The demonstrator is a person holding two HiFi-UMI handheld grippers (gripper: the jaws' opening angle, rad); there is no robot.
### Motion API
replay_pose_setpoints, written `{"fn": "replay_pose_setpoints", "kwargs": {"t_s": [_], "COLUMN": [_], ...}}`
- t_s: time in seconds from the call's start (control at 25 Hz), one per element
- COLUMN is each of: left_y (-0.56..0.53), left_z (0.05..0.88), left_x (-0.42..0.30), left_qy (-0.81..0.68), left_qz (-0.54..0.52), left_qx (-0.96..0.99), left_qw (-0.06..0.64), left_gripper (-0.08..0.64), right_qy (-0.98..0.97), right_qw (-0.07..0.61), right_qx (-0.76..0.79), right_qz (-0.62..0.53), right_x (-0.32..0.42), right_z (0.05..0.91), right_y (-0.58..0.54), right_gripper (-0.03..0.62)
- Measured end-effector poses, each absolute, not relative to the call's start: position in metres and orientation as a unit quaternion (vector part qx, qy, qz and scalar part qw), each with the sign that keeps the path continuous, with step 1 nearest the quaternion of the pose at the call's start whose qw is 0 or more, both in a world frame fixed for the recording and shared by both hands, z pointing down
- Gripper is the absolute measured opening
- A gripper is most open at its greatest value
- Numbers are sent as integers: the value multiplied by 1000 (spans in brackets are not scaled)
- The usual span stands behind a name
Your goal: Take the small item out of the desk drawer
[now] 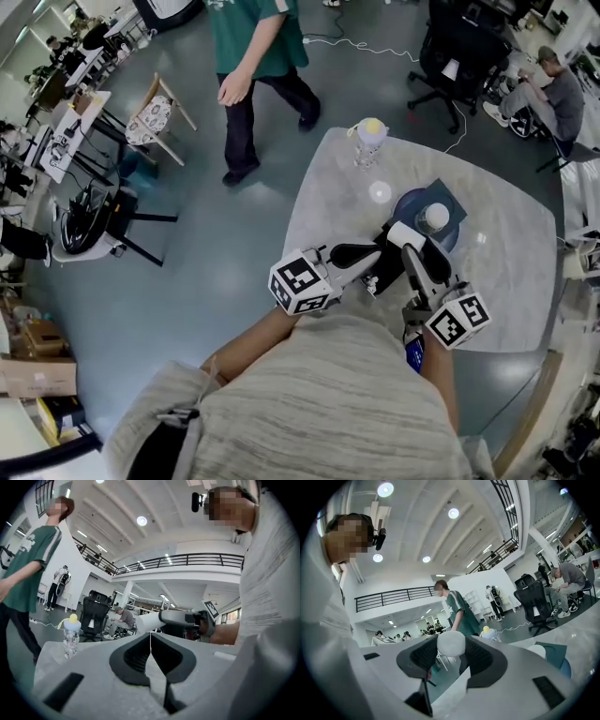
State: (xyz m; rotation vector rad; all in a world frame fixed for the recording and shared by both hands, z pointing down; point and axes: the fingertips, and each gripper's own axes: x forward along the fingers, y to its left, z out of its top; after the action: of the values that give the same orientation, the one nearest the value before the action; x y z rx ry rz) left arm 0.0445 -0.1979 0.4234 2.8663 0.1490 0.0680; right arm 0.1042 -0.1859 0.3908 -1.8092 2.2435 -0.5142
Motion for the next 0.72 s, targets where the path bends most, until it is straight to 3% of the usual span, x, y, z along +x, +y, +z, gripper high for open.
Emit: {"fn": "replay_pose_setpoints", "kwargs": {"t_s": [0.72], "left_y": [-160], "left_z": [407], "left_x": [40], "left_qy": [75], "left_qz": [18], "left_qx": [992], "left_qw": [97], "left_gripper": [17], "right_qy": [762], "right_qw": [137], "right_qx": [-620], "right_qz": [-129], "right_x": [94], "right_z": [374], "right_y": [-143], "right_gripper": [184]}}
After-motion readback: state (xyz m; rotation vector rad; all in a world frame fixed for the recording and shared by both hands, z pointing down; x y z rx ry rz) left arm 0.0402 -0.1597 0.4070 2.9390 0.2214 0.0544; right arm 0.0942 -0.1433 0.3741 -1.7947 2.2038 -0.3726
